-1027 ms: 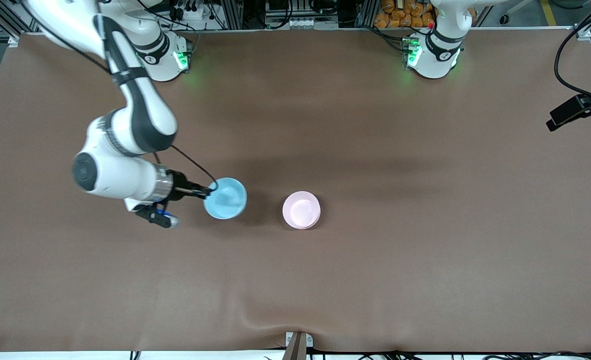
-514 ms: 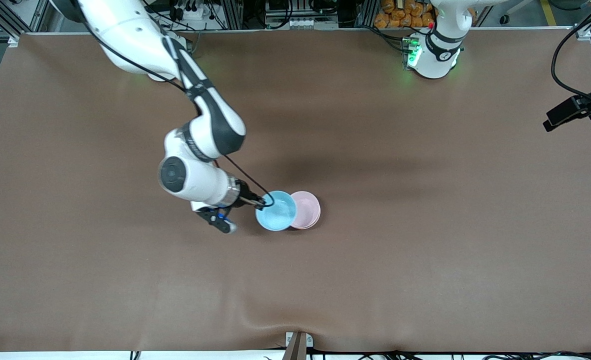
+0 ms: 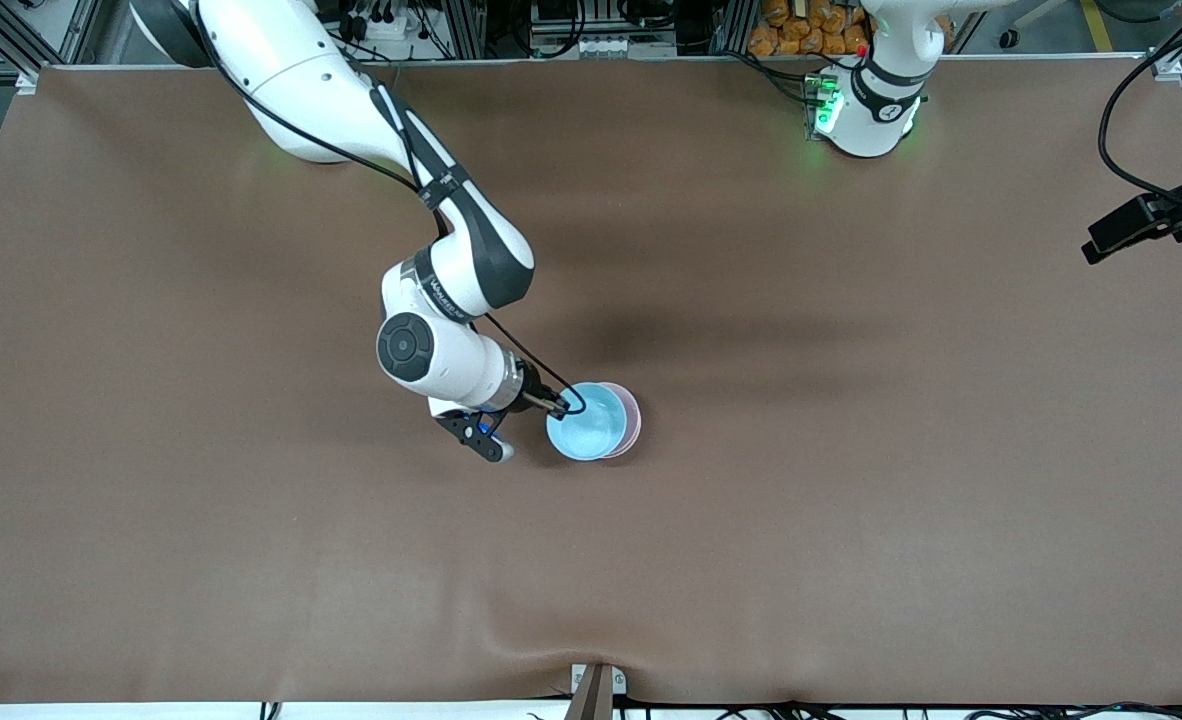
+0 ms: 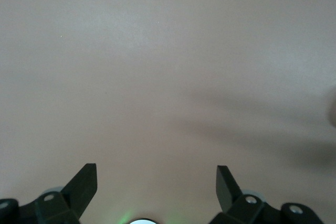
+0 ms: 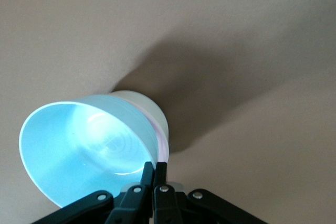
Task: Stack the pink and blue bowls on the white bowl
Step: 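Lower the blue bowl into the pink bowl and open the right gripper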
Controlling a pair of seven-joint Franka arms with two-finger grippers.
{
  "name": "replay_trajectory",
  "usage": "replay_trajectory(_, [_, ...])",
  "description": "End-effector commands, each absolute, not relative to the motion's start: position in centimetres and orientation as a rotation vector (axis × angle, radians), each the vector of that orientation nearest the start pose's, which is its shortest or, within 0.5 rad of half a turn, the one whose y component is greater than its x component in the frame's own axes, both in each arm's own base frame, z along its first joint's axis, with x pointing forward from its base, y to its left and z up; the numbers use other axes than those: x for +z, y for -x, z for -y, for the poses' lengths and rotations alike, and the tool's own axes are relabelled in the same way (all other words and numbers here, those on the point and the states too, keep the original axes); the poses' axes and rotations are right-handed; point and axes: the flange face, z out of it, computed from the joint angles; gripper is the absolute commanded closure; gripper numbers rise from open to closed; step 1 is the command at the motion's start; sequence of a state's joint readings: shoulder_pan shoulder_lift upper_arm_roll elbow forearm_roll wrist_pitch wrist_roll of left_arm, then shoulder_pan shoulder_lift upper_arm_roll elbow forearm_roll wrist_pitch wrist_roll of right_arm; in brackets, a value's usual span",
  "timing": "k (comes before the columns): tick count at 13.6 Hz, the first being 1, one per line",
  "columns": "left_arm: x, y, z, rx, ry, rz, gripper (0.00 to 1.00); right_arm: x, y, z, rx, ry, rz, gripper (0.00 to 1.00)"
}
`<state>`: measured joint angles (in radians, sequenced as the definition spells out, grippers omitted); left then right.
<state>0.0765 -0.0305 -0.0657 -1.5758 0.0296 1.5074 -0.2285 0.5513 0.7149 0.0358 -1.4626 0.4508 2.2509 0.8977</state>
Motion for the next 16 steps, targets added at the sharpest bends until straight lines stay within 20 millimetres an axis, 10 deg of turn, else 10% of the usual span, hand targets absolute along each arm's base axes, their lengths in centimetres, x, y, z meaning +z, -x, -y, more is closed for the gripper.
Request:
replay_trajectory(1, [63.5, -53.5, -0.8, 0.054, 3.095, 0.343, 0.0, 26.7, -59.6, -43.0, 0.299, 2.68, -0.842, 1.0])
replay_trajectory(14, [62.4, -54.2, -0.6, 0.08, 3.095, 0.335, 0.0, 23.2, -59.2, -44.1, 0.25, 2.692, -0.89, 0.97])
replay_trajectory(15, [62.4, -54.2, -0.5, 0.084, 3.095, 0.33, 0.0, 23.2, -59.5, -43.6, 0.252, 2.687, -0.899, 0.46])
replay_trajectory(16, [62.4, -54.2, -0.5, 0.082, 3.095, 0.33, 0.0, 23.2, -59.7, -43.3, 0.257, 2.686, -0.906, 0.23])
